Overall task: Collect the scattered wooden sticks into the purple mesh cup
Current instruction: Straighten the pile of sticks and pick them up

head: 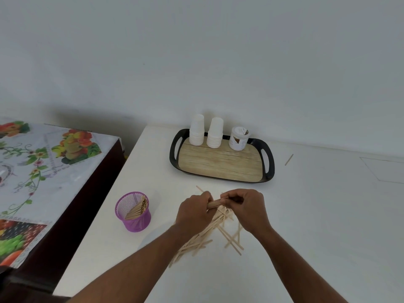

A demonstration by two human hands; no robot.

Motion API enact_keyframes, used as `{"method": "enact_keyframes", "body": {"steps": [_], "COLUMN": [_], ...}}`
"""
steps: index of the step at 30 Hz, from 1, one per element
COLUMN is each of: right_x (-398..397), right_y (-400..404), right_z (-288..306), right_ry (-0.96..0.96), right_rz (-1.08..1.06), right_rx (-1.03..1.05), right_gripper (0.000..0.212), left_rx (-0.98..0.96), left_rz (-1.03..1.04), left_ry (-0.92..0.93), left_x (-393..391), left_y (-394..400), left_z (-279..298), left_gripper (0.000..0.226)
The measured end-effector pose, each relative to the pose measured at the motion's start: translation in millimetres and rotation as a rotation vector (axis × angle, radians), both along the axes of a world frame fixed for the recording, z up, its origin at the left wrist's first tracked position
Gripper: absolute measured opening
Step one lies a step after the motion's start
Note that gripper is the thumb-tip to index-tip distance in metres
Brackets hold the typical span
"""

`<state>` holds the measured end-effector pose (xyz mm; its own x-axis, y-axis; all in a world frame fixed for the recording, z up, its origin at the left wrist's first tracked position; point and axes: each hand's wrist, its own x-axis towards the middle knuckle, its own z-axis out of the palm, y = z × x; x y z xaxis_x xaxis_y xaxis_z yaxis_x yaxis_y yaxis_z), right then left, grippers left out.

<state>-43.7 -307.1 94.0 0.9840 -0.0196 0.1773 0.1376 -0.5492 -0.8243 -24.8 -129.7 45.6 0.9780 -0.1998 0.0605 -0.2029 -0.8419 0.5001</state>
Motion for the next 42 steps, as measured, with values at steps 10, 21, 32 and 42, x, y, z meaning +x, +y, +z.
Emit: {"method": "enact_keyframes", "body": {"steps": [10,21,32,42], "right_x": [5,0,16,33], "right_y": [-7,1,3,90], "right_z": [0,-16,-7,20], "right_ry": [-0.054,-0.109,0.058,-0.111], "right_rz": [0.335,0.188,0.033,0.231], "right_rx": [-0.284,-0.188,-0.024,-0.095], "right_gripper": [0.031,0.021,0.016,0.018], "left_rx": [0.042,-0.233,-0.283,0.123], "left_rz": [-0.098,-0.088,0.13,-0.126], "left_ry": [0.131,0.269,0.102,0.026], "left_x": [0,5,-14,-43], "left_y": [11,18,58,93], "left_z": [1,-9,-52,-105], "left_gripper": [0.032,0.04,0.08,0.099]}}
